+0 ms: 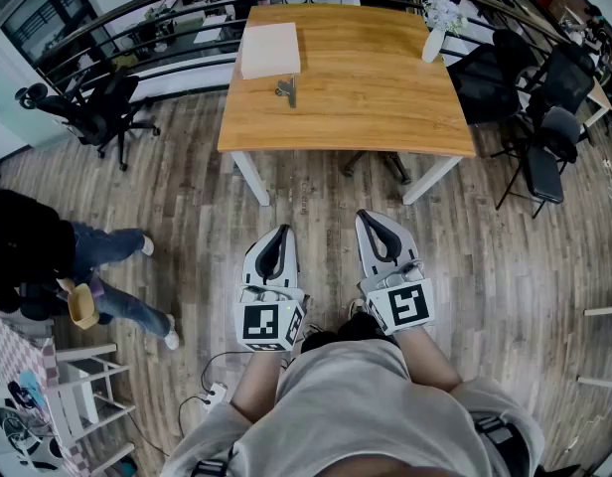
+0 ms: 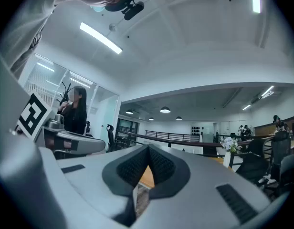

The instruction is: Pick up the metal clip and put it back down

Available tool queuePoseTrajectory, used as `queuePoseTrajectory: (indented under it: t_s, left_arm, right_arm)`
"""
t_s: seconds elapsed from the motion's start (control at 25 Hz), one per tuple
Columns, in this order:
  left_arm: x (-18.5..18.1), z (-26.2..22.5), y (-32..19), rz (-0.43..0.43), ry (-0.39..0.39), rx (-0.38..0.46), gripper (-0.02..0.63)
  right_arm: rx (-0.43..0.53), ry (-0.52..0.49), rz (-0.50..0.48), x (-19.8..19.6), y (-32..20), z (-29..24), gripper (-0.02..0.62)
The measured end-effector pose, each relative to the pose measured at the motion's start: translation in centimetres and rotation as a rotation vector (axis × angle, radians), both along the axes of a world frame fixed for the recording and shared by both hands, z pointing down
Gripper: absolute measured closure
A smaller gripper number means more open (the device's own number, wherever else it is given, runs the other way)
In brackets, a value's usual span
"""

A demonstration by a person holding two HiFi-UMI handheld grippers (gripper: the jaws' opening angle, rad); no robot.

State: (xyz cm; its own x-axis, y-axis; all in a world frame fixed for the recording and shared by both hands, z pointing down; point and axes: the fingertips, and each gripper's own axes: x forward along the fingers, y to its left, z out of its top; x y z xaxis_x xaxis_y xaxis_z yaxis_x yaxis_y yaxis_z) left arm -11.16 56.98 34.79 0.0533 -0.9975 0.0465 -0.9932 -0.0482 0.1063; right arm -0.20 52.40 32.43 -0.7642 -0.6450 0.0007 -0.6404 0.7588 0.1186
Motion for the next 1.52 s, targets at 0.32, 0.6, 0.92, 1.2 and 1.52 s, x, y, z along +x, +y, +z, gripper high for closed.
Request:
queuePoseTrajectory:
  t_s: [0.32,0.6,0.92,1.2,1.52]
  left_arm:
    - [-2.3,2.2,-5.1,-0.008,0.001,-0.026,0.578]
    - [-4.5,3.2,-13.5,-0.058,-0.016,-0.049,0.578]
    - [-6.3,5.3,-23.4,-0.13,0.003,-0.14,0.578]
    - [-7.9,7.7,-32.2,-0.124,0.03,-0.228,0.578]
    - [-12.5,10.7,-38.7,-0.039,0.052,-0.28,0.578]
  right_arm:
    - [-0.034,-0.005,-0.031,-2.5,-5.1,2.6,0.569]
    - [-0.031,-0.015,-0.119,-4.9,-14.3,4.0,0.569]
    - [-0.084,-0.008,-0.184,-6.2,-25.6,5.1,0.569]
    - [-0.184,0.019,-0.2,-7.9,-33.8,8.0,0.569]
    - [-0.245,0.056,-0.185,-12.9,-38.4,10.6,0.569]
